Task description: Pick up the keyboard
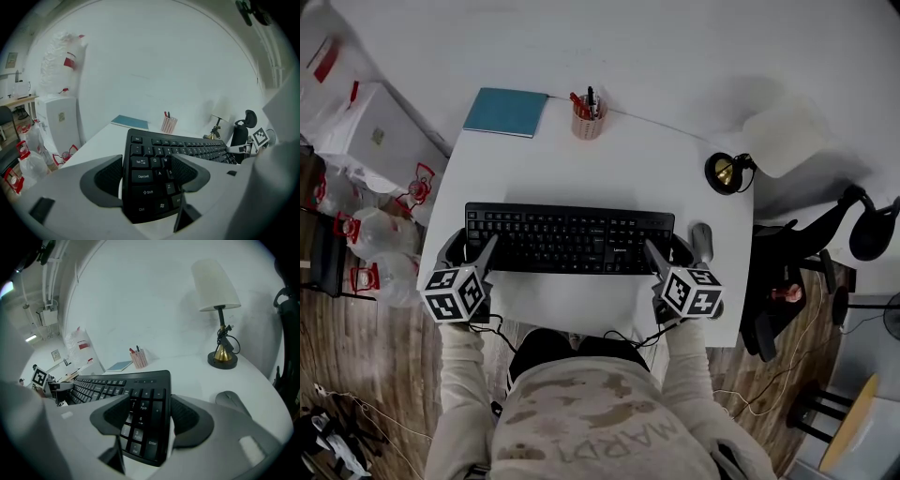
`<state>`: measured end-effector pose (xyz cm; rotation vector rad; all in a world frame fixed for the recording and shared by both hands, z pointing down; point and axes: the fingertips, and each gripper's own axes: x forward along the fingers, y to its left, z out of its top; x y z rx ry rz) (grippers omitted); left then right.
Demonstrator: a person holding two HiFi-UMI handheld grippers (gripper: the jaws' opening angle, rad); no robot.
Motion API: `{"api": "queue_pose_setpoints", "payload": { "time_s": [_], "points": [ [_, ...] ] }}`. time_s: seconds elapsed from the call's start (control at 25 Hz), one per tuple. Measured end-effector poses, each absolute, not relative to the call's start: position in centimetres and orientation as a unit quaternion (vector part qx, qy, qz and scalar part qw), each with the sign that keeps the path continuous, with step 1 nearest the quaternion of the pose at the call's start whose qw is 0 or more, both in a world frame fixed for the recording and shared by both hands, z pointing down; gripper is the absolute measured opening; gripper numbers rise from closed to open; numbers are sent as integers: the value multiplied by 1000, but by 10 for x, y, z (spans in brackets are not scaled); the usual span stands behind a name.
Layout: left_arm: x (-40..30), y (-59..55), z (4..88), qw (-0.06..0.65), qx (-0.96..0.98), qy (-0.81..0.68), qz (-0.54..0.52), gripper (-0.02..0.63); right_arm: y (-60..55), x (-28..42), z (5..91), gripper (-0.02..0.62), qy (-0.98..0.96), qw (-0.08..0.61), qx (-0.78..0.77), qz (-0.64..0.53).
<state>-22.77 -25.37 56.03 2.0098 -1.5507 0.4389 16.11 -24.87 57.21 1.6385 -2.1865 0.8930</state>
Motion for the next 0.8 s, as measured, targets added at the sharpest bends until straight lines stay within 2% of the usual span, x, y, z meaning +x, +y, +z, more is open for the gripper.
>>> {"api": "queue_pose_setpoints", "payload": {
  "time_s": [0.8],
  "points": [
    [-208,-239,471,194,770,-602,83,331,-242,181,471,285,-788,74,580,192]
  ]
}}
